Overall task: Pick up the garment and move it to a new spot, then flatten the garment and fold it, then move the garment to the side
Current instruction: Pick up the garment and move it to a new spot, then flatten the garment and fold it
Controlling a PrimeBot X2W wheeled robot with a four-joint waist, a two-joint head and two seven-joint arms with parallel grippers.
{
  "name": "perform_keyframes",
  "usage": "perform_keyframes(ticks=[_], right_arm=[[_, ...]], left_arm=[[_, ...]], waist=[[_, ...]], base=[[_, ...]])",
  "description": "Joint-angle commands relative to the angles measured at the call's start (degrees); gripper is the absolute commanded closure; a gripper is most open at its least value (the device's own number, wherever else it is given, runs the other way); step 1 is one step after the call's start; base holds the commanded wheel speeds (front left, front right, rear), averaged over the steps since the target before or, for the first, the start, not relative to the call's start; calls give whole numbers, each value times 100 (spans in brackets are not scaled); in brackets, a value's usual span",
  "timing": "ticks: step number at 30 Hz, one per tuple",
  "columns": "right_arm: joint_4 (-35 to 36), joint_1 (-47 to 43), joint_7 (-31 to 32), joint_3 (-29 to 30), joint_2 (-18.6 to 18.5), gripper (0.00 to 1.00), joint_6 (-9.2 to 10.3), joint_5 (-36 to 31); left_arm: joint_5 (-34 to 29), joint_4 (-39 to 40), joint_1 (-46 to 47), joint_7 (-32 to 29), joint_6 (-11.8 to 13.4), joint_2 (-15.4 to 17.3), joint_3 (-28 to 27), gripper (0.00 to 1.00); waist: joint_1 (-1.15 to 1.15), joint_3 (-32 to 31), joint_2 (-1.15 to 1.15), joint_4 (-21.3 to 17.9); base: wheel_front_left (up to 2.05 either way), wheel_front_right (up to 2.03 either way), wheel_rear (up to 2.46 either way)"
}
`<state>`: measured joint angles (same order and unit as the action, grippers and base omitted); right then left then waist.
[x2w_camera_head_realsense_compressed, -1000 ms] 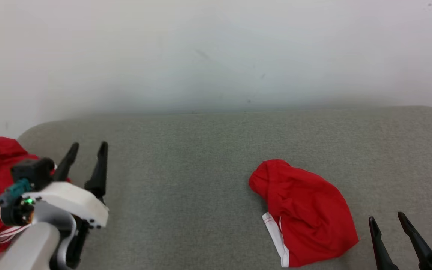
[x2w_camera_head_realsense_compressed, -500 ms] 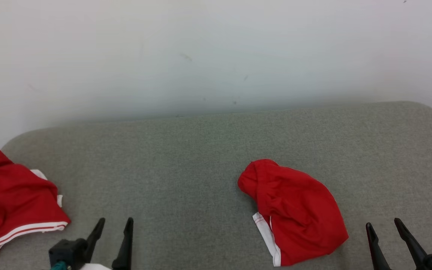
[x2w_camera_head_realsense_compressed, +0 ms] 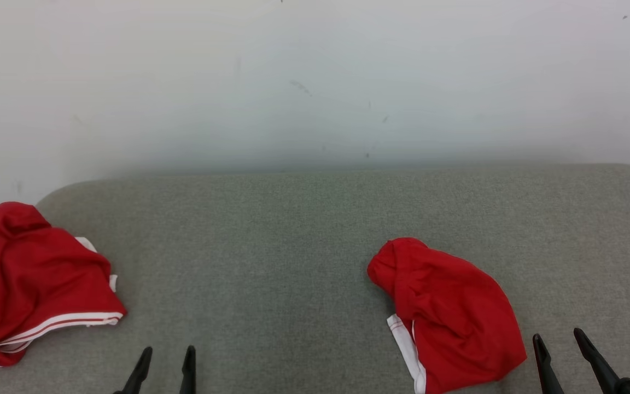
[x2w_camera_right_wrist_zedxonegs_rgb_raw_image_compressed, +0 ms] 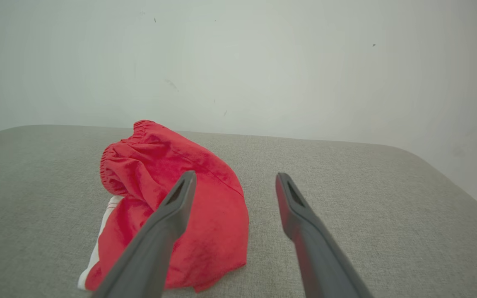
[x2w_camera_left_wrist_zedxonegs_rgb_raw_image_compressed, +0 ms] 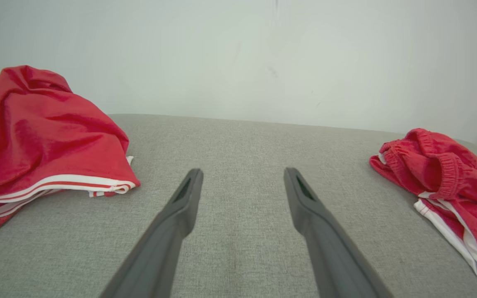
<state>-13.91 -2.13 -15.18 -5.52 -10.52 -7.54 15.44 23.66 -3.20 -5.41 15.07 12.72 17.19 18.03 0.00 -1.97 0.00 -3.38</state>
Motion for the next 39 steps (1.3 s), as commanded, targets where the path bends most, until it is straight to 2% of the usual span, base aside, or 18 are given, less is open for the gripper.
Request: perform_keyframes(ticks=[1, 11, 19, 28, 39], right_arm=[[-29, -60, 5, 1, 5, 0, 10, 27], [-177, -82, 5, -77, 32, 0, 10, 41], [-244, -29, 5, -69, 87, 0, 10, 33], [-275, 12, 5, -63, 91, 0, 11, 42], [-262, 37, 5, -53, 112, 0, 10, 23]], left_arm=[[-184, 21, -134, 12, -105, -97, -145, 0], [-956, -85, -428, 10, -939, -763, -951, 0], [-1299, -72, -457, 10, -1327, -1183, -1445, 0], [-1525, -99, -459, 10, -1611, -1362, -1702, 0], [-1584, -165, -429, 10, -1737, -1414, -1860, 0]], waist=[[0, -11, 0, 19], [0, -86, 0, 5], [0, -90, 0, -3], [0, -94, 0, 15], [0, -85, 0, 15]], base=[[0, 0, 0], [0, 0, 0], [0, 0, 0], [0, 0, 0], [0, 0, 0]])
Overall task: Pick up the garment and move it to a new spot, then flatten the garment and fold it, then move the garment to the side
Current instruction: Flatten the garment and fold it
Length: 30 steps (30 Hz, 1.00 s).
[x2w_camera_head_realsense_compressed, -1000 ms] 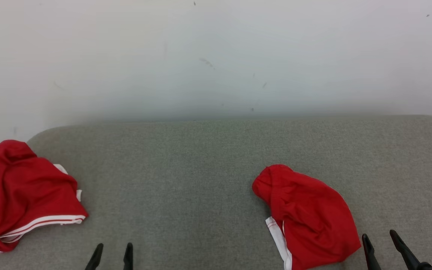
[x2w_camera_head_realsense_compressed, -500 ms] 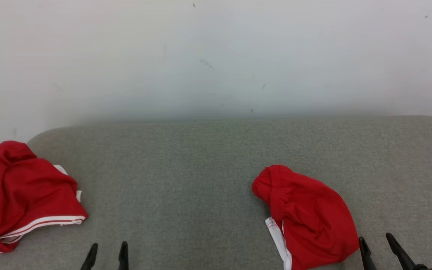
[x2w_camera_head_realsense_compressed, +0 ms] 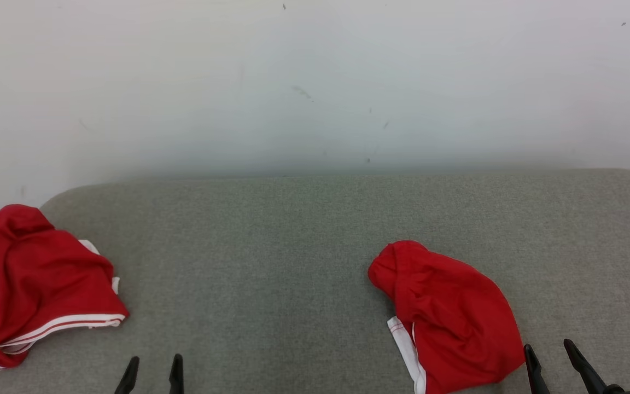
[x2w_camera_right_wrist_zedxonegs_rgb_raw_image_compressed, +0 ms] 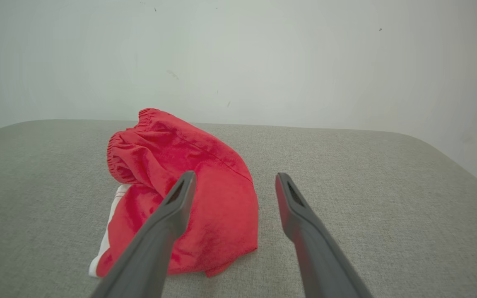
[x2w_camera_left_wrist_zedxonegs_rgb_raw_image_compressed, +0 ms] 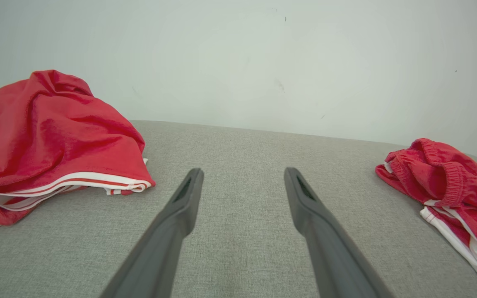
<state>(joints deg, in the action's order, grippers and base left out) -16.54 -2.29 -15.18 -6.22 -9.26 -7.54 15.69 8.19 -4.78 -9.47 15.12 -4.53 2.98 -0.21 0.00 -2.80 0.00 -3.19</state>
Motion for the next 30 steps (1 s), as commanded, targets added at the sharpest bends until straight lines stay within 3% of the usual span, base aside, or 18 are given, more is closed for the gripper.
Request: perform_keyframes(ticks=[1, 9, 16, 23, 30], right_arm=[[1, 52, 5, 15, -13, 0, 10, -2], [10, 68, 5, -1, 3, 0, 11, -3], [60, 164, 5, -70, -14, 0, 11, 7], [113, 426, 5, -175, 6, 0, 11, -12], [197, 784, 5, -291, 84, 0, 11, 37]], left_arm=[[-40, -9, -21, 5, -22, 6, -42, 0], [-50, -11, -32, 5, -46, -1, -62, 0], [-66, -134, 344, 5, -154, -3, 236, 0], [59, -695, 1141, 3, -253, -3, 1024, 0], [844, -1451, 2076, 4, -290, 2, 2059, 0]], waist=[[0, -1, 0, -6], [0, 11, 0, -43], [0, 136, 0, -181], [0, 387, 0, -554], [0, 844, 0, -1061]], base=[[0, 0, 0], [0, 0, 0], [0, 0, 0], [0, 0, 0], [0, 0, 0]])
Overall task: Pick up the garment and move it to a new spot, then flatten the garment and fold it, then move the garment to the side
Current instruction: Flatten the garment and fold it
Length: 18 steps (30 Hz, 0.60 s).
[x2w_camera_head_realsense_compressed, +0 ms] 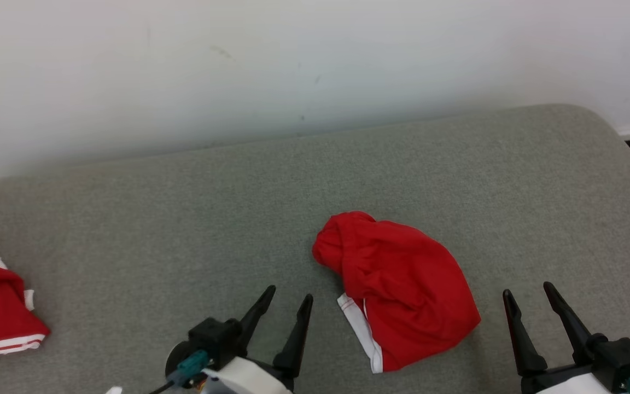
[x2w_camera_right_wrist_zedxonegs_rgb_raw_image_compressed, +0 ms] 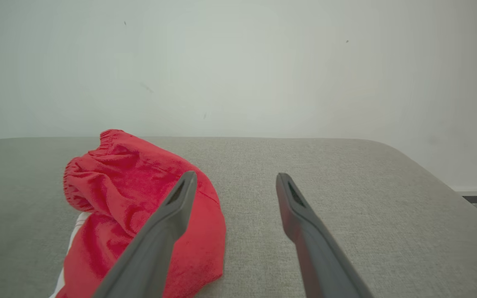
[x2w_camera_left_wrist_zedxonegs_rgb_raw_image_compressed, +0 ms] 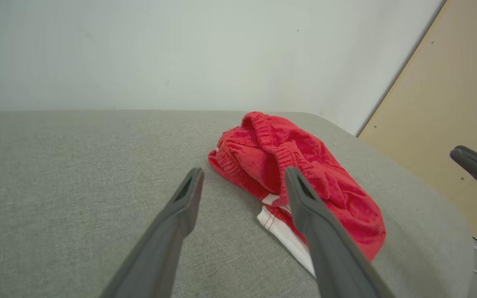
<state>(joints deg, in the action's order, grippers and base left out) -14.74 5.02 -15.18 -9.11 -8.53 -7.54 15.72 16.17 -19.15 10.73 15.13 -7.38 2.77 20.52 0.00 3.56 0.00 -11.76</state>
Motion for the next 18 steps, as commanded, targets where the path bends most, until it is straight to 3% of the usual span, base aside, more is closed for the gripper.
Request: perform_keyframes(ticks=[1, 10, 18], right_arm=[[31, 98, 5, 7, 28, 0, 11, 40], [115, 414, 5, 73, 158, 0, 11, 40], [167, 503, 5, 126, 237, 0, 11, 10]], left_arm=[[131, -138, 200, -7, -5, 24, 130, 0], [504, -1092, 1288, -59, -3, 27, 886, 0], [676, -1442, 1859, -21, -4, 26, 1372, 0]], waist=[[0, 291, 0, -269], [0, 919, 0, -740], [0, 1233, 0, -854]], base=[[0, 0, 0], [0, 0, 0], [0, 0, 0]])
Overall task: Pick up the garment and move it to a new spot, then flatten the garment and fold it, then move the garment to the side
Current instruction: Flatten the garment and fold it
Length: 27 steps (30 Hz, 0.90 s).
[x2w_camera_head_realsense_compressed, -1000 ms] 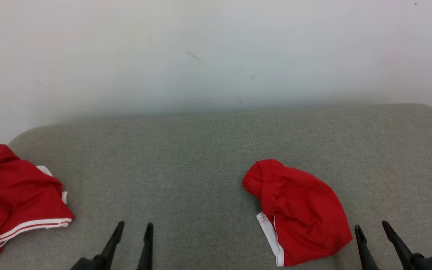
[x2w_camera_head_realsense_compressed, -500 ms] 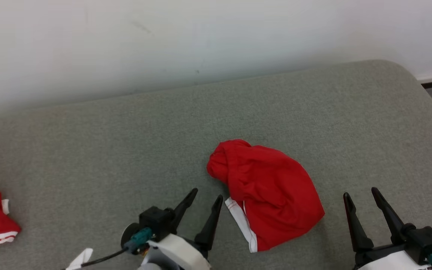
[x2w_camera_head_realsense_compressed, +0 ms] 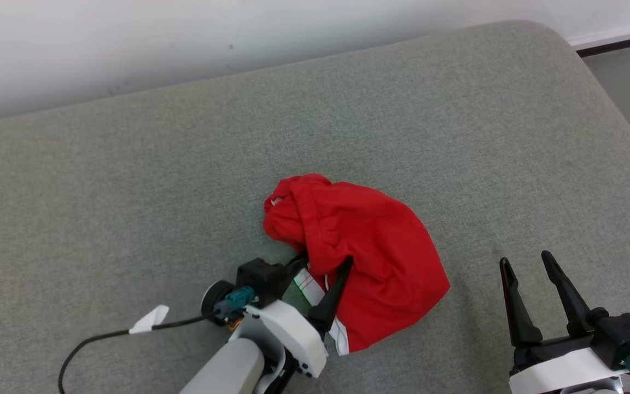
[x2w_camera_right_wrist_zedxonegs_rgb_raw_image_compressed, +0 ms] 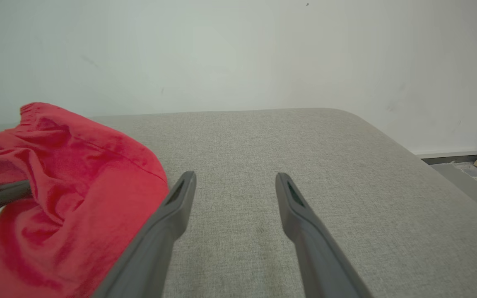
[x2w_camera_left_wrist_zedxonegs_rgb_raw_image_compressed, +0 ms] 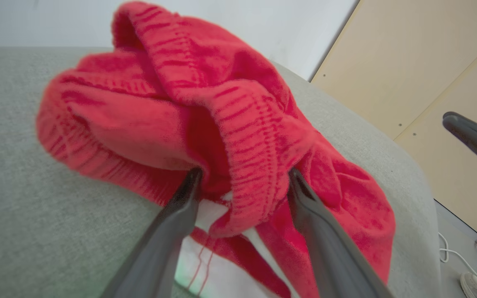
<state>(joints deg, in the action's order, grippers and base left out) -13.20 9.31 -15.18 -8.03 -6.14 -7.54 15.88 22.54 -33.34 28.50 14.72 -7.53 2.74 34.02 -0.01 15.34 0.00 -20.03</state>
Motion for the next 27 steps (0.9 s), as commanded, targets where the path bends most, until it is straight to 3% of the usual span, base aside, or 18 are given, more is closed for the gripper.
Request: perform_keyframes(ticks=[1, 2, 3, 12, 19, 27], right_arm=[[11, 86, 5, 22, 4, 0, 11, -15], [4, 94, 5, 20, 12, 0, 11, -25], [-2, 105, 6, 23, 24, 0, 11, -33], [-86, 16, 6, 80, -27, 0, 11, -87], [-145, -135, 6, 68, -72, 0, 11, -89], [-240, -301, 6, 12, -151, 0, 11, -79]], left_arm=[[92, -63, 143, 23, 11, 30, 76, 24], [167, -74, 211, 26, 11, 30, 126, 69], [253, -76, 284, 29, 11, 29, 178, 100], [903, 372, 943, -136, 11, 145, 606, 100], [1070, 1032, 1521, -759, 16, 654, 567, 100], [948, 1553, 2119, -1730, 227, 1197, 462, 100]], waist=[[1, 71, 0, -24], [1, 86, 0, -20], [1, 101, 0, -9], [1, -111, 0, 393], [1, -502, 0, 826], [1, -904, 0, 1192]], base=[[0, 0, 0], [0, 0, 0], [0, 0, 0], [0, 0, 0], [0, 0, 0], [0, 0, 0]])
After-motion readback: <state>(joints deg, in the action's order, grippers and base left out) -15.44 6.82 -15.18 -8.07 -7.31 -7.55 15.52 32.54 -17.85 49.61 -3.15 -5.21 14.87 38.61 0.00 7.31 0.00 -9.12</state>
